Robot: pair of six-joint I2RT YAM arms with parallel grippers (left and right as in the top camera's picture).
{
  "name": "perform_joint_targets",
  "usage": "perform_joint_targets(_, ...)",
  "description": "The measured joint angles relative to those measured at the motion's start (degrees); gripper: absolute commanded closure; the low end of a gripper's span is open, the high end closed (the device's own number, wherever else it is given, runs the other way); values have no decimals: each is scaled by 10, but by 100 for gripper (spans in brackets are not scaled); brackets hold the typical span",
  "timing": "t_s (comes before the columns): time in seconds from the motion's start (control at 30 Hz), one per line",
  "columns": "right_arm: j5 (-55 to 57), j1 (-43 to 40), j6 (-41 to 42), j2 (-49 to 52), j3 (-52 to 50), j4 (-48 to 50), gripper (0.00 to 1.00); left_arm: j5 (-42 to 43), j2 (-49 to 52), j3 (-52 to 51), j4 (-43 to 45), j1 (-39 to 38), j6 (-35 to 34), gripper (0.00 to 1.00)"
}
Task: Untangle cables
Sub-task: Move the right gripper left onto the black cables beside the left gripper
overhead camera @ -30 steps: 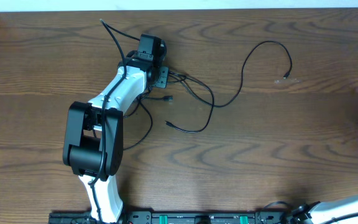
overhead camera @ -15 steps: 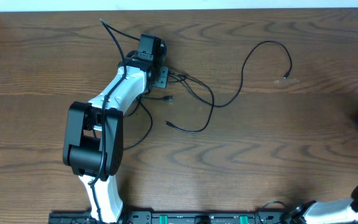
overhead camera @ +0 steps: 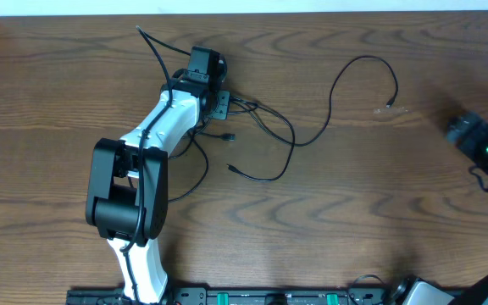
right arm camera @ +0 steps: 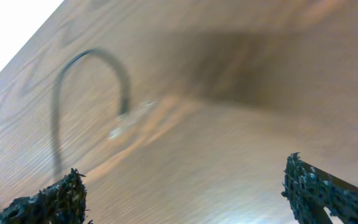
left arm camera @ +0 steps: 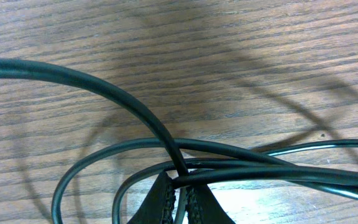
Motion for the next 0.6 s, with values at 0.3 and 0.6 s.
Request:
perform_joint_targets(0.3,-12,175,29,-9,0,-1,1,22,-8,0,0,-19,-13,92)
perform_joint_targets(0.6,18,315,-9,-9,0,-1,1,29,-72,0,0,-72,-14,93)
